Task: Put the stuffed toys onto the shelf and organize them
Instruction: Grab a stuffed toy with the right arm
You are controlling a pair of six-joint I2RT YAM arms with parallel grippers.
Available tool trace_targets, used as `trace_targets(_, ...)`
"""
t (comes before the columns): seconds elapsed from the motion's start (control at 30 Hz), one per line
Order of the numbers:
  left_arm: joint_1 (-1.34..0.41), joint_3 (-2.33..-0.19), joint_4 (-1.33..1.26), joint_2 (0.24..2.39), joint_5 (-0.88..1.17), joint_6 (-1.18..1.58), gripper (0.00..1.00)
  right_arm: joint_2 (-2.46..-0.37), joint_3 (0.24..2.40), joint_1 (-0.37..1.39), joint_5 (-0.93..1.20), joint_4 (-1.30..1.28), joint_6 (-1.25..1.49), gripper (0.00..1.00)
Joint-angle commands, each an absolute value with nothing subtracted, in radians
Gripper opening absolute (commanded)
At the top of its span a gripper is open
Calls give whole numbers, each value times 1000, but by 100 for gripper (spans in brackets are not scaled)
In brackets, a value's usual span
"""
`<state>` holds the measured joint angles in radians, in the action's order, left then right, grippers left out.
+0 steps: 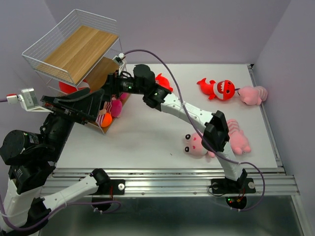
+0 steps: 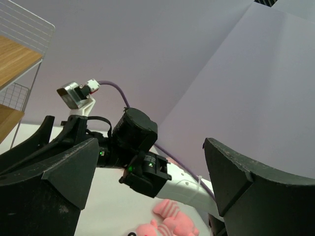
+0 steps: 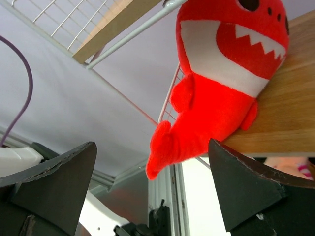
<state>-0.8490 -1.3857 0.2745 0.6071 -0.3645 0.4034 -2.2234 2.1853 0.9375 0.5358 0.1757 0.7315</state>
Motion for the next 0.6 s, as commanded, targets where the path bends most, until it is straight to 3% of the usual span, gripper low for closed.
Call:
trace_targets(0.0, -850, -1394, 250, 615, -371, 396, 99, -2119, 2151, 905, 580, 117, 535, 100)
trace_targets(0.17, -850, -1420, 276, 637, -353, 390, 99, -2056, 2102, 835, 713, -105, 222, 100)
trace_targets(0.3, -850, -1450, 308, 647, -333, 376, 99, -1994, 2118, 778, 707, -438, -282, 100)
trace_targets(0.4, -850, -1454, 328, 640, -330, 359, 99, -1922, 2079, 668, 667, -600, -388, 100)
trace_targets(0.57, -850, -1418, 316, 611, -327, 347, 99, -1826, 1898, 462, 701, -652, -440, 100)
